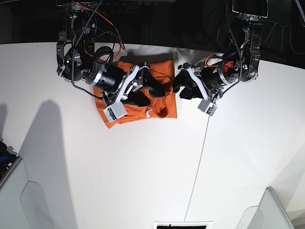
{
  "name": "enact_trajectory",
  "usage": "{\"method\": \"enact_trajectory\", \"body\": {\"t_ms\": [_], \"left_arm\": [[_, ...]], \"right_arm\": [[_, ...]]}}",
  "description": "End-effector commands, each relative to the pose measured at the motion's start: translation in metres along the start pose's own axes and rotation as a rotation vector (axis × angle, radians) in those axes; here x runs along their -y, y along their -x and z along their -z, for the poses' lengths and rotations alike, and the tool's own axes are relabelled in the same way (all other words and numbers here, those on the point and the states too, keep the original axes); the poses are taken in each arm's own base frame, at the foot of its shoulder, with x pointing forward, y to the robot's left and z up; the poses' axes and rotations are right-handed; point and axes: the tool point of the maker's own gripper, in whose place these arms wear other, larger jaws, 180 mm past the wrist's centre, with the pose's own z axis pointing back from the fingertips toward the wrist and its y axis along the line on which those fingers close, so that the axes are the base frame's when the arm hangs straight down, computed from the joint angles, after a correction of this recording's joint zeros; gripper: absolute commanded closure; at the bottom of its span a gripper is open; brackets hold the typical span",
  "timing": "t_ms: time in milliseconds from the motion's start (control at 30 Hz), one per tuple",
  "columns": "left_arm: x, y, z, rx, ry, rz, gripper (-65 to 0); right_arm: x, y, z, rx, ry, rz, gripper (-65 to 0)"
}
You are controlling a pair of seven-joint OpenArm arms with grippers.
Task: Layout the t-shirt on the table in an organized manner, then fold the t-shirt properly
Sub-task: 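Fold the collar end with the right gripper onto the folded half, then grasp the folded bundle's edges with both grippers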
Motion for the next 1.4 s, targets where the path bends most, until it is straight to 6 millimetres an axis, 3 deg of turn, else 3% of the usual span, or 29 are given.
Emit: {"method": "enact_trajectory", "body": {"t_ms": [0,233,333,433,500,567,600,733,833,900,1000,1133,1267,1367], "left_arm": [[-0.009,0.002,-0.005,-0.026,-0.03,0.006,-37.1],[-0.032,-0.027,-0.041,0.091,-0.068,-0.024,-37.0],[-0.046,-0.044,-0.069,0.147,-0.089,-0.015,-36.9],[-0.052,-0.061,-0.094,0.191,-0.098,0.025,-34.9],[-0.047,-0.072,-0.106,0.206,-0.086,0.06,-24.0],[-0.036,-0.081,-0.113,0.229,-0.058,0.089,-8.5],[-0.03,-0.084,-0.114,0.241,-0.04,0.097,-2.3],[-0.003,-0.083,-0.101,0.216,0.041,0.14,0.0],[0.037,-0.078,-0.079,0.18,0.151,0.186,0.0],[0.066,-0.072,-0.064,0.158,0.224,0.212,0.0],[0.097,-0.064,-0.045,0.14,0.295,0.218,0.0],[0.12,-0.061,-0.034,0.159,0.342,0.177,0.0],[0.124,-0.055,-0.028,0.157,0.354,0.135,0.0],[0.113,-0.044,-0.018,0.129,0.332,0.1,0.0]], "right_arm": [[-0.006,-0.02,-0.002,0.066,-0.019,-0.024,-34.7],[-0.011,-0.043,-0.012,0.119,-0.004,-0.097,-34.7],[0.009,-0.067,-0.018,0.168,0.091,-0.162,-34.5],[0.044,-0.099,-0.038,0.237,0.231,-0.213,-33.6],[0.068,-0.117,-0.057,0.264,0.317,-0.235,-21.8],[0.091,-0.131,-0.075,0.282,0.385,-0.25,-2.1],[0.1,-0.136,-0.082,0.286,0.41,-0.251,0.0],[0.14,-0.135,-0.084,0.255,0.449,-0.195,0.0],[0.167,-0.112,-0.065,0.195,0.418,-0.077,0.0],[0.174,-0.096,-0.05,0.162,0.367,-0.003,0.0],[0.174,-0.074,-0.033,0.123,0.31,0.069,0.0],[0.165,-0.065,-0.018,0.079,0.275,0.061,0.0],[0.155,-0.062,-0.008,0.056,0.251,0.035,0.0],[0.153,-0.06,-0.005,0.044,0.244,0.026,0.0]]}}
